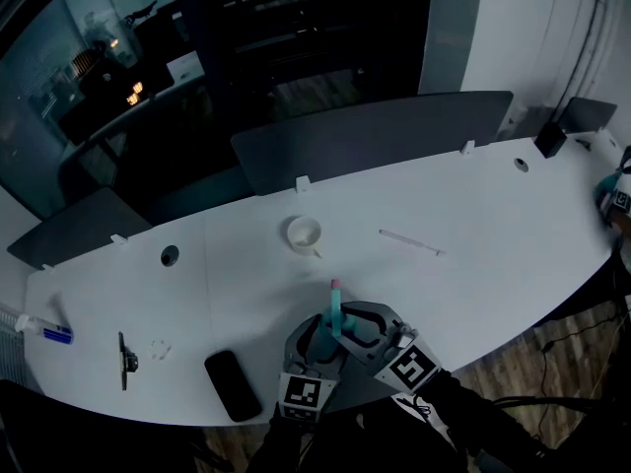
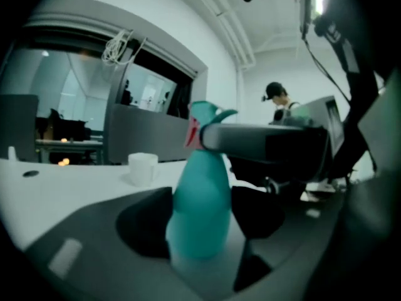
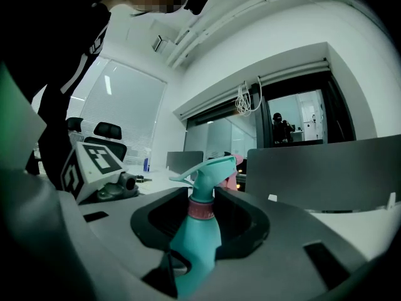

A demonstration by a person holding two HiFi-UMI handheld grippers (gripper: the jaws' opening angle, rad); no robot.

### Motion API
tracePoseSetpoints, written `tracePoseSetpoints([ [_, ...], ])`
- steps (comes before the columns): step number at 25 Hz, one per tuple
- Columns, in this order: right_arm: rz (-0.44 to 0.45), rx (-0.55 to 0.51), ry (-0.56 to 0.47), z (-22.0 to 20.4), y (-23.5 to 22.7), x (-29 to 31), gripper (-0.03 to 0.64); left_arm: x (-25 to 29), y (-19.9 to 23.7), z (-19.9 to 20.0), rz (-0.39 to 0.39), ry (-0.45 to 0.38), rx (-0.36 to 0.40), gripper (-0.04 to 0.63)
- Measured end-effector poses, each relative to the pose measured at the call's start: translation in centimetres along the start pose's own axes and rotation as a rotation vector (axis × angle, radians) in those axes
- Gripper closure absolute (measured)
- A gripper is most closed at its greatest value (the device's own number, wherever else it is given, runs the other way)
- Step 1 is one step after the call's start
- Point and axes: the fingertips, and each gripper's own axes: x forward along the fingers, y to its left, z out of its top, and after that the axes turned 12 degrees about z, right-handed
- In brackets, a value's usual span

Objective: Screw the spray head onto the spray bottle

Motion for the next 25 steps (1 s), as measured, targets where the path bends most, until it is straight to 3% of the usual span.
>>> tracePoseSetpoints([
  [4,-0.024,-0.005,-0.015,0.1,0.2,-0.1,0.482,-0.3,-0.2,0.0,0.303,-0.023,-0.045,0.296],
  [6,-0.025,0.002,-0.017,0.1,0.2,-0.2,0.482,-0.4,-0.3,0.0,0.362,-0.036,-0.07,0.295],
  [9,-0.015,0.003,-0.002,0.0,0.3,-0.2,0.482,-0.7,-0.1,0.3,0.243,-0.042,-0.063,0.283],
  [12,0.009,0.013,-0.002,0.0,0.3,-0.1,0.482,-0.6,0.0,-0.4,0.001,-0.009,-0.044,0.264],
  [14,0.023,0.018,0.0,-0.1,0.3,-0.1,0.482,-0.3,-0.3,-1.9,-0.139,0.047,0.044,0.264],
  [17,0.03,0.007,0.006,-0.1,0.2,-0.3,0.482,0.3,-0.8,-2.3,-0.202,0.07,0.156,0.272],
  [20,0.003,0.003,0.004,-0.1,0.0,-0.6,0.482,0.4,-1.0,-2.1,-0.128,0.043,0.138,0.276],
  [25,-0.055,-0.006,-0.006,0.0,0.3,-0.3,0.482,0.0,-0.5,-1.7,0.215,0.034,0.054,0.276],
])
